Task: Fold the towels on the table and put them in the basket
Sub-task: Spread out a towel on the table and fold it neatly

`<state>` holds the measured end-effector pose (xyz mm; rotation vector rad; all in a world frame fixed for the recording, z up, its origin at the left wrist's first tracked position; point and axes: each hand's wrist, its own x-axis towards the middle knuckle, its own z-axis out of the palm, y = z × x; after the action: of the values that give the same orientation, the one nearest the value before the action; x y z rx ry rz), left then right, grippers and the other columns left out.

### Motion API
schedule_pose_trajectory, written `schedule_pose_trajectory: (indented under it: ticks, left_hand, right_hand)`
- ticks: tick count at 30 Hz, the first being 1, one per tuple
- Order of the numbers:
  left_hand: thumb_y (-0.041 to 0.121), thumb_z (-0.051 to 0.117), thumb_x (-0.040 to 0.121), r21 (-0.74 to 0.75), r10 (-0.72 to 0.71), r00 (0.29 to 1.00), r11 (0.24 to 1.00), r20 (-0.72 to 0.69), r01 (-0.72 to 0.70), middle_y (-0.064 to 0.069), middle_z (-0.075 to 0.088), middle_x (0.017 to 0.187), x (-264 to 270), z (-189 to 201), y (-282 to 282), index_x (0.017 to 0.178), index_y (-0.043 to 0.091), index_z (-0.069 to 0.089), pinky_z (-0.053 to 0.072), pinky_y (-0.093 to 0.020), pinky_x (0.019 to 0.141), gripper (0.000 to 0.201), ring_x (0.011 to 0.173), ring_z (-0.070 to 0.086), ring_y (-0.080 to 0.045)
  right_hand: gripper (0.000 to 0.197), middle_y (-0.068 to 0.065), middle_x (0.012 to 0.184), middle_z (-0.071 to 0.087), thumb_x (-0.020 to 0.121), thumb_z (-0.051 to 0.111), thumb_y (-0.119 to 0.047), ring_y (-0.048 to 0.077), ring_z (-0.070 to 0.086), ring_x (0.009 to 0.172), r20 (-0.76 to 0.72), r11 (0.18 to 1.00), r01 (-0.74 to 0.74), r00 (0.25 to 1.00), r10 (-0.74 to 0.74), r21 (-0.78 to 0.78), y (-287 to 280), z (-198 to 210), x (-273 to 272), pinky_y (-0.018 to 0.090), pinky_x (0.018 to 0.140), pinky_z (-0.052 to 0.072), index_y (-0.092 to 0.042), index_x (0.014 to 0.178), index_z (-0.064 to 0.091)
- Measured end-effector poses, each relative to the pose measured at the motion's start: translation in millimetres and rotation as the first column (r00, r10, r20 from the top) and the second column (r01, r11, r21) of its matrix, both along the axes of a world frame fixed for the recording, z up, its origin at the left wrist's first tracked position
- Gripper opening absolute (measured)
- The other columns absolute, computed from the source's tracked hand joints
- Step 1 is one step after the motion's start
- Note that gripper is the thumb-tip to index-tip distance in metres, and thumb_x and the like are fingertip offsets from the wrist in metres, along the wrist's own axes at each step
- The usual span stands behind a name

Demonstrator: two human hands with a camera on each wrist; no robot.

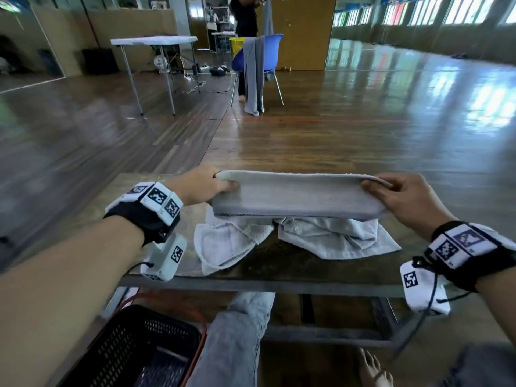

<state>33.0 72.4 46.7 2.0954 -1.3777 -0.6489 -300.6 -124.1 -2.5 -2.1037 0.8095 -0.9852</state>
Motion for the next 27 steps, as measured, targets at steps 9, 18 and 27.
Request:
schedule_pose_trajectory:
  ticks: [9, 18, 27]
  left_hand:
    - [0.033, 0.067, 0.088, 0.172, -0.19, 0.898, 0.945, -0.397, 0.277, -0.026, 0.07, 0.092, -18, 8, 55, 0.105, -0.006, 0.063, 0.054, -0.038, 0.073, 0.043, 0.077, 0.065, -0.03]
    - [0.025, 0.067, 0.091, 0.035, 0.034, 0.924, 0.999, -0.38, -0.023, -0.01, 0.075, 0.106, 9, -52, 4, 0.111, 0.011, 0.069, 0.059, -0.048, 0.084, 0.024, 0.092, 0.073, -0.028]
    - [0.025, 0.072, 0.088, -0.158, 0.278, 0.961, 0.949, -0.004, -0.275, -0.011, 0.067, 0.076, 84, -84, -145, 0.077, 0.01, 0.067, 0.056, -0.032, 0.056, 0.019, 0.068, 0.064, -0.028]
  right_hand:
    - [0.031, 0.013, 0.087, 0.078, 0.076, 0.073, -0.041, 0.018, 0.069, 0.072, -0.129, 0.879, -0.267, 0.931, 0.341, 0.394, 47, 36, -31, 0.02, 0.06, 0.053, -0.016, 0.093, 0.082]
    - [0.02, 0.016, 0.091, 0.077, 0.084, 0.077, -0.038, 0.038, 0.073, 0.077, -0.209, 0.934, 0.046, 0.977, 0.032, 0.356, 0, -11, 14, 0.045, 0.068, 0.059, -0.018, 0.085, 0.079]
    - [0.028, -0.02, 0.047, 0.061, 0.085, 0.077, -0.04, 0.007, 0.059, 0.045, -0.413, 0.981, 0.187, 0.89, -0.195, -0.059, -144, -32, 109, 0.018, 0.058, 0.043, -0.03, 0.061, 0.067]
